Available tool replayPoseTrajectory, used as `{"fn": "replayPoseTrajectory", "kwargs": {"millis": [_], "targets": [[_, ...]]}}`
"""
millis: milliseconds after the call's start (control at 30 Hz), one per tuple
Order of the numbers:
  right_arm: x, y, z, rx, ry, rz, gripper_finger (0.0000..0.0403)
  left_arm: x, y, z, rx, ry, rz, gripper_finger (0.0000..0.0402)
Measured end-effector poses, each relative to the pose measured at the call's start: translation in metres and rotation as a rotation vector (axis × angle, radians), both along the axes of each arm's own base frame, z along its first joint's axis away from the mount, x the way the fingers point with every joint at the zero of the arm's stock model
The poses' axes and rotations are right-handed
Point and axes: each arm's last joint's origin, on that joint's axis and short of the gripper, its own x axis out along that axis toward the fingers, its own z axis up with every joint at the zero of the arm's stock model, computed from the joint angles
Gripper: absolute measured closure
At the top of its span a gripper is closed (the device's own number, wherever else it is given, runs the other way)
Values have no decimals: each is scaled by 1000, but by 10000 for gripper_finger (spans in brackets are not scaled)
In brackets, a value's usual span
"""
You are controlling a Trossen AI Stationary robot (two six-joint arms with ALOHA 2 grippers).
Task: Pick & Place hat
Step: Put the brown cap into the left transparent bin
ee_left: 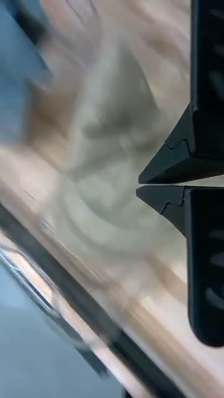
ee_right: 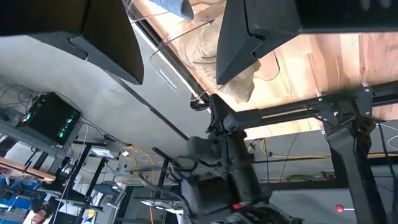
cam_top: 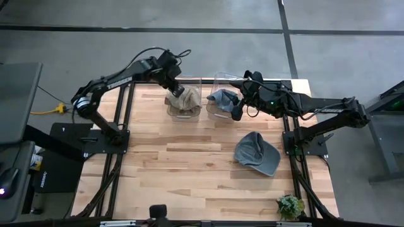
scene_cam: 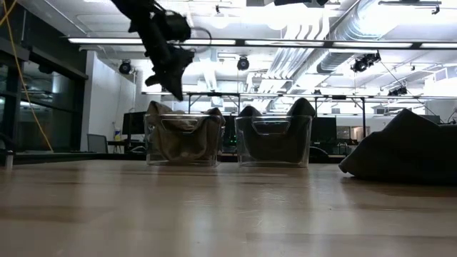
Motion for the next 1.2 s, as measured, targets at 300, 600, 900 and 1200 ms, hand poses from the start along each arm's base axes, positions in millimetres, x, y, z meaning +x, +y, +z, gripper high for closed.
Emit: {"fn": "replayPoseTrajectory", "kwargs": {"millis": [300, 600, 900, 1200], "targets": [[-1, 0, -2, 6, 22, -2, 206, 16, 11, -16, -86, 183, -112, 402], [-1, 0, -3, 7, 32, -2, 206, 43, 2, -46, -144, 237, -175, 402], [-1, 0, -4, 22, 27, -6, 206, 67, 8, -77, -164, 221, -102, 402], [-1, 0, -4, 27, 27, -8, 206, 65, 8, -75, -132, 249, -61, 402]]}}
